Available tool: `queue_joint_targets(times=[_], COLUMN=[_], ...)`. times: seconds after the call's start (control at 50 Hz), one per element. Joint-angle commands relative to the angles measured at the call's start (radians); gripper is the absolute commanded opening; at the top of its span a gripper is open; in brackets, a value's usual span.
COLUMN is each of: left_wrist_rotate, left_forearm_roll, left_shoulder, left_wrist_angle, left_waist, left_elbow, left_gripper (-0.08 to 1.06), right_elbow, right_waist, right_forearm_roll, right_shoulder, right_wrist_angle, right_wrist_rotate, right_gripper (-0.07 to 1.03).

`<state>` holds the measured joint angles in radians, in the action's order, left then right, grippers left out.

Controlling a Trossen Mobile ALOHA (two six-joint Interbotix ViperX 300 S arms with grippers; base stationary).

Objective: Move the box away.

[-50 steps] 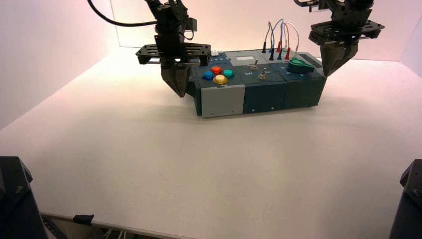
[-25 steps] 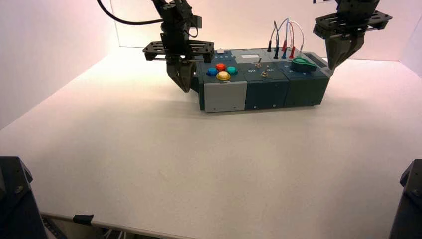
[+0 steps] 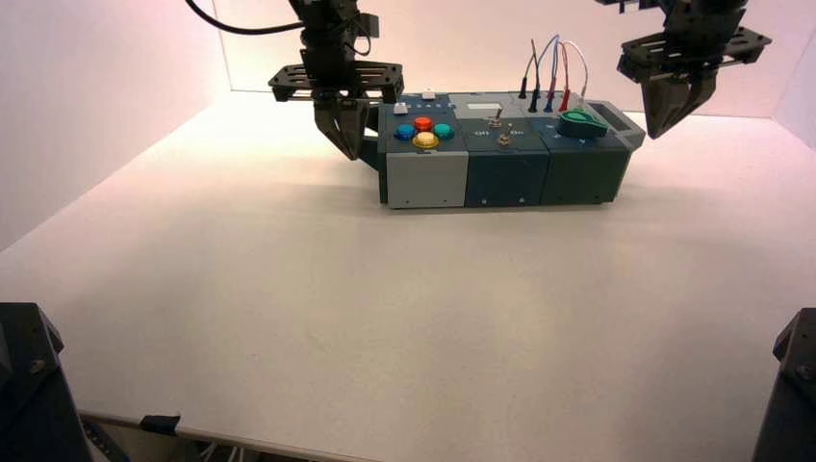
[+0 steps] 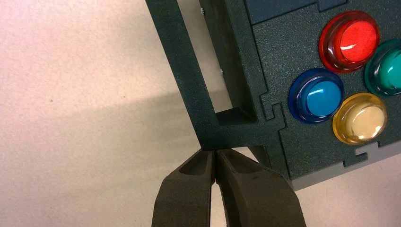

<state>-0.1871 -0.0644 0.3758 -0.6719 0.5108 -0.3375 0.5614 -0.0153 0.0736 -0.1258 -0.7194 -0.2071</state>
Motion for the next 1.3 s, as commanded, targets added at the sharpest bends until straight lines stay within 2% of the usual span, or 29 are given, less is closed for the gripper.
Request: queue_joint_targets(times=[0.02, 0.32, 0.58, 0.76, 0.82, 1.16, 1.3], left_wrist_rotate=[0.006, 0.017, 0.029, 0.040, 0.049, 0.061, 0.087], left_forearm_roll=[0.003, 0.000, 0.000, 0.000, 0.000, 0.003, 0.002], left_shoulder=[-0.025, -0.012, 0.003, 0.018, 0.034, 0.005, -0.003], left_wrist_angle=[0.005, 0.005, 0.005, 0.009, 0.009, -0.008, -0.008], left_waist=[-0.008, -0.008, -0.008, -0.008, -0.008, -0.012, -0.020], left_elbow=[0.035, 0.049, 0.066, 0.084, 0.101, 0.130, 0.140], left_gripper=[-0.03, -0.03, -0.03, -0.03, -0.03, -0.03, -0.03], right_elbow=[-0.014, -0.015, -0.009, -0.009, -0.009, -0.006, 0.003], right_waist=[-0.002, 0.003, 0.012, 0.051, 0.092, 0.097, 0.101], right_forearm_roll=[0.000, -0.003, -0.026, -0.031, -0.031, -0.043, -0.078], right_shoulder=[-0.005, -0.043, -0.066, -0.072, -0.077, -0.034, -0.018], right_wrist_angle=[0.012, 0.067, 0.126, 0.150, 0.166, 0.140, 0.135], right_wrist_rotate=[-0.002, -0.002, -0.003, -0.005, -0.006, 0.005, 0.006], right_gripper=[-0.02, -0.02, -0.02, -0.02, -0.02, -0.02, -0.02])
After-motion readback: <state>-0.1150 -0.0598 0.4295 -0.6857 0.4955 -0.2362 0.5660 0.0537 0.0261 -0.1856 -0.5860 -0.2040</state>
